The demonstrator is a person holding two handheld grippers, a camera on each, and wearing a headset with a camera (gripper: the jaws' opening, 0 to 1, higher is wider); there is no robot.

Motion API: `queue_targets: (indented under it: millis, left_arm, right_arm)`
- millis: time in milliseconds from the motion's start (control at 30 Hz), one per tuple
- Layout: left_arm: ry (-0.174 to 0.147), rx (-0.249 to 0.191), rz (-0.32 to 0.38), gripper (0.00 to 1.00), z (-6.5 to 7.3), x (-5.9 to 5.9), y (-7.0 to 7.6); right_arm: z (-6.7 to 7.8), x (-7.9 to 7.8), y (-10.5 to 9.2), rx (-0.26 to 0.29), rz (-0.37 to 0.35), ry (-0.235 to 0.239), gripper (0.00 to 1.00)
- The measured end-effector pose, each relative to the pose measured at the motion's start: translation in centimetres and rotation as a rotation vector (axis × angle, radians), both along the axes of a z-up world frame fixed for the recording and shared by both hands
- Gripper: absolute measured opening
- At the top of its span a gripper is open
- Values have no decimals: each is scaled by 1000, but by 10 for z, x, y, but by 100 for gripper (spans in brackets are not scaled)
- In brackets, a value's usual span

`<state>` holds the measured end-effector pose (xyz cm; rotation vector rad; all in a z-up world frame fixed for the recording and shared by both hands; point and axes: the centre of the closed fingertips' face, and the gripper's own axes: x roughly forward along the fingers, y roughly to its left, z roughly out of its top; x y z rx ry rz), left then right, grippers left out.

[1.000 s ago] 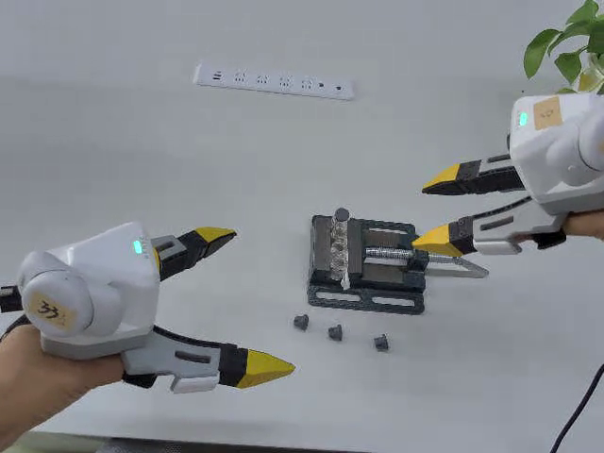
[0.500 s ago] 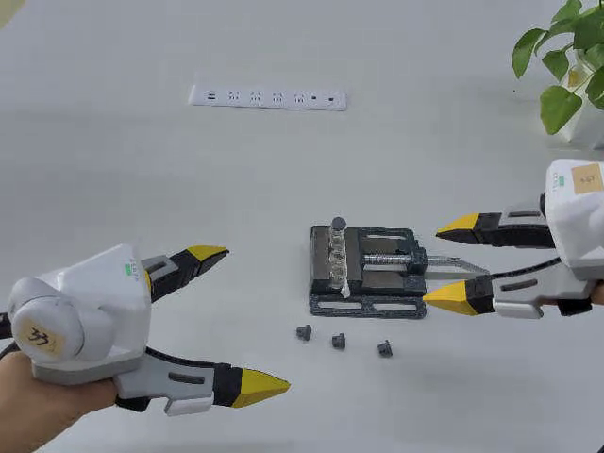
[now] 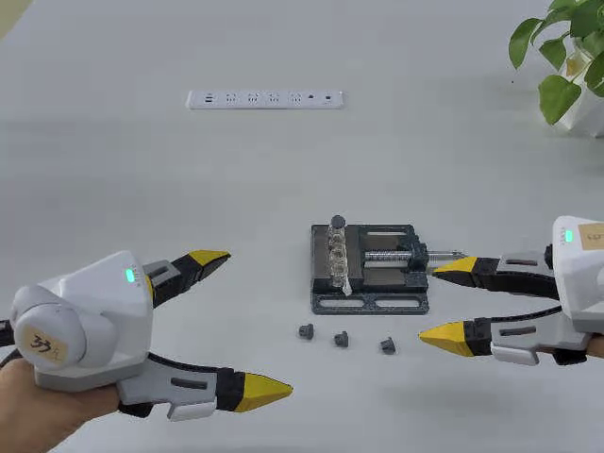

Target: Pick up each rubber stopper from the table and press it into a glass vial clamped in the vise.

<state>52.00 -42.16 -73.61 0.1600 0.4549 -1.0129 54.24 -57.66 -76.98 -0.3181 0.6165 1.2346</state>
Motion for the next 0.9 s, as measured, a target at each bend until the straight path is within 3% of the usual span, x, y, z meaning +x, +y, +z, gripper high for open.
queue_targets:
  millis: [367, 667, 900]
  left_arm:
    - [9, 6, 1, 96, -2, -4, 0]
    - [16, 14, -1, 96, -2, -7, 0]
    - [16, 15, 7, 96, 0, -5, 2]
  right_arm:
    - [-39, -15, 5, -18, 26, 39, 26]
    - [-60, -16, 17, -34, 85, 58, 19]
    - [-70, -16, 23, -65, 150, 43, 15]
